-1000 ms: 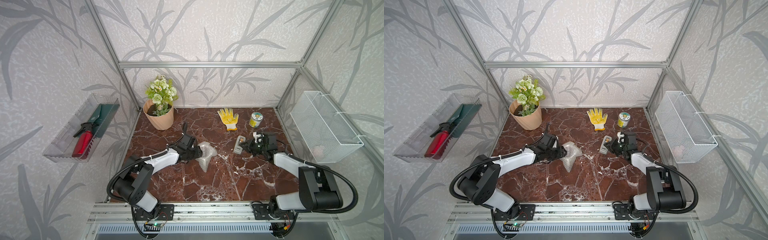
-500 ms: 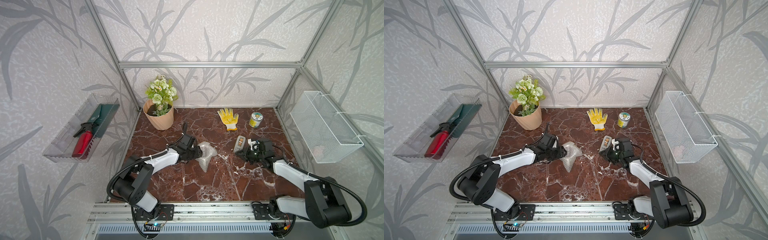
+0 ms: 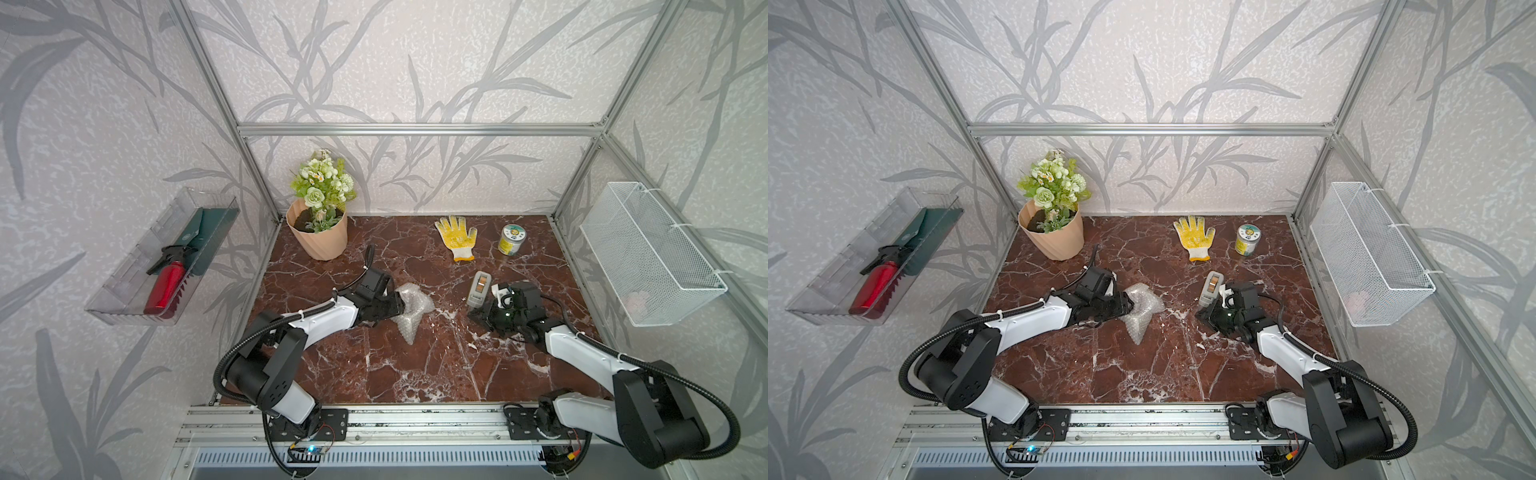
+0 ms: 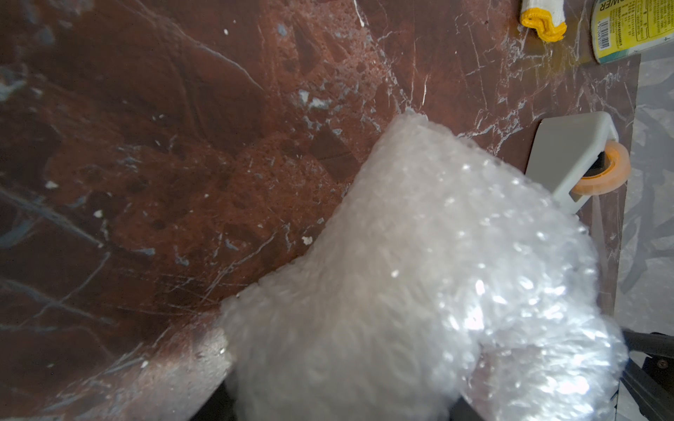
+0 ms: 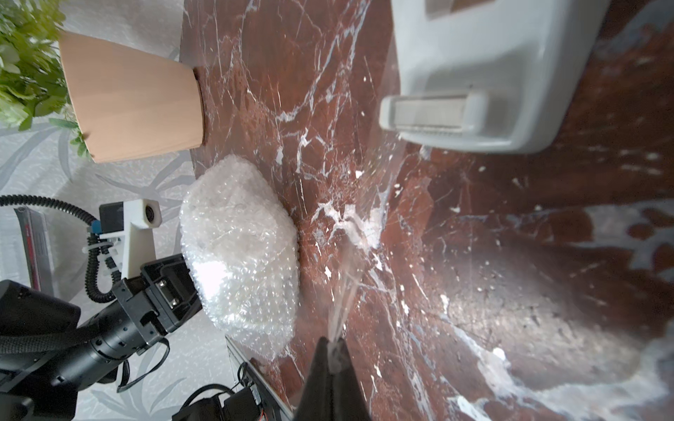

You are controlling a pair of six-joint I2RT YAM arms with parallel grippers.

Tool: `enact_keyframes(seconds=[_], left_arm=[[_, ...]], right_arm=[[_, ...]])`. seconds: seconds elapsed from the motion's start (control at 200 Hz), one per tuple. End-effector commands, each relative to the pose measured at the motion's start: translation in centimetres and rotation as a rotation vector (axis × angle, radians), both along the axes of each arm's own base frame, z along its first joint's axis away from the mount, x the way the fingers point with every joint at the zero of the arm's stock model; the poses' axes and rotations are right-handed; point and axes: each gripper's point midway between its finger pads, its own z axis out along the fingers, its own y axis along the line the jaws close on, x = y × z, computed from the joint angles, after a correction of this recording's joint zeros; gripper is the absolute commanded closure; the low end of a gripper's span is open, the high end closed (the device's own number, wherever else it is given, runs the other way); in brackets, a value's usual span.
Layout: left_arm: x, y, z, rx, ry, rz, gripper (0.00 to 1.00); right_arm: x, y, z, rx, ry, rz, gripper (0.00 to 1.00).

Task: Wrap mugs in bubble wrap
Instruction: Tear off the tape using the Tape Cutter.

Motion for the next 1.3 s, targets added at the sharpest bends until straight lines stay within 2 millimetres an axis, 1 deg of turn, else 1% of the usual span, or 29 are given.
enact_keyframes(seconds=[0.0,0.085,0.405,0.59,0.83,1.015,1.3], left_arm=[[-0.8,0.5,-0.5,0.028,0.030,-0.008,0.43],[-0.8,0.5,-0.6,0.029,0.033,-0.007,0.43],[-0.8,0.6,-0.7,0.027,0.032,-0.006,0.43],[-0.9,0.6,-0.8,0.028,0.032,-0.004,0.43],[-1.1,0.7,-0.7,0.029,0.032,-0.004,0.43],[-1.1,0.8,-0.7,0.031,0.031,-0.004,0.43],[-1.0,0.7,-0.7,0.030,0.031,-0.004,0.43]], right_arm=[[-1.8,0.8,-1.0,0.008,0.061,0.048,1.00],[-2.1,0.5,-1.6,-0.018,0.077,0.046,1.00],[-3.3,0.2,-4.9,-0.068,0.171,0.048,1.00],[-3.8,-0.6,-7.0,-0.120,0.228,0.028,1.00],[-4.4,-1.0,-9.3,-0.148,0.308,0.005,1.00],[-5.2,-1.5,-10.1,-0.164,0.345,-0.022,1.00],[-6.8,-2.9,-10.1,-0.207,0.382,-0.087,1.00]])
